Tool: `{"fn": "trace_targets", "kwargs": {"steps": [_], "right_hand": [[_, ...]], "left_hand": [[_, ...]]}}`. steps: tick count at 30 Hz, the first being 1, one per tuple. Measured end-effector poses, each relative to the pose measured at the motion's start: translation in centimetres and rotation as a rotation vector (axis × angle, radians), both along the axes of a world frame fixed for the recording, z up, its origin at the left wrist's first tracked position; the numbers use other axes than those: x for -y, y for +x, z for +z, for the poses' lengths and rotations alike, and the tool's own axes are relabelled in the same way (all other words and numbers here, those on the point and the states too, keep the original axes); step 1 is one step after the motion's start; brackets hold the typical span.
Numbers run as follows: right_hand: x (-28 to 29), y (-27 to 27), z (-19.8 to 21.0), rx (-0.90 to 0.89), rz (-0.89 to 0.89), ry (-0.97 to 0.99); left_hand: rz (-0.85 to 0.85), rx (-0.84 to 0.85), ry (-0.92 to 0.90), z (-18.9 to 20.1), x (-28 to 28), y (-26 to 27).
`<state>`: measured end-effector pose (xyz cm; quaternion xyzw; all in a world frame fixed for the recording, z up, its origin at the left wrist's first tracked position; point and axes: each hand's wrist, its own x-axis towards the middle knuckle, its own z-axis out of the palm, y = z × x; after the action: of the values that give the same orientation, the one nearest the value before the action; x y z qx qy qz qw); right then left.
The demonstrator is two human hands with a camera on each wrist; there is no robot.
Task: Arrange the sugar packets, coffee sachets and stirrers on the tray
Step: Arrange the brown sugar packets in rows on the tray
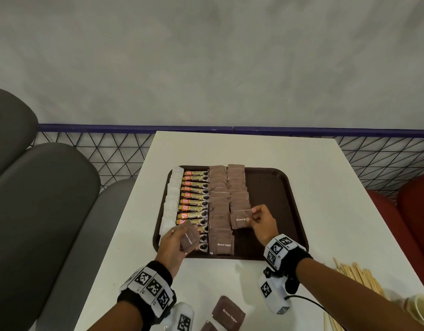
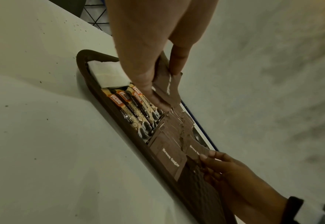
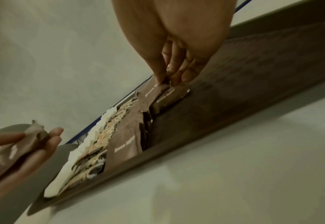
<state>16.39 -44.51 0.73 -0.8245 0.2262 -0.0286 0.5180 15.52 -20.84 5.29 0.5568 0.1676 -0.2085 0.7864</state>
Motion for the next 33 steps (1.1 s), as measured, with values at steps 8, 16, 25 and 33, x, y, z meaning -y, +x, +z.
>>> {"fn": "trace_targets", "kwargs": {"steps": [8,16,25,33], "right_hand": [[-0.6,0.0,-1.1,-0.116,0.091,-0.18],[-0.5,0.1,-0.9,-0.103,0.104,-0.259],[-1.9,0.0,1.1,0.082,0.164,-0.342],[-6.7,-0.8,3.2,0.189,0.404,0.077]], "left_hand": [[0.074,-0.059,0.021,-0.5,-0.1,0.3],[0.064,-0.022,0.135,-0.7,-0.4,0.2],[0.112,0.029,0.053,0.2,-0.5,-0.1],[0.125,0.057,-0.023,1.0,0.1,-1.0]]}}
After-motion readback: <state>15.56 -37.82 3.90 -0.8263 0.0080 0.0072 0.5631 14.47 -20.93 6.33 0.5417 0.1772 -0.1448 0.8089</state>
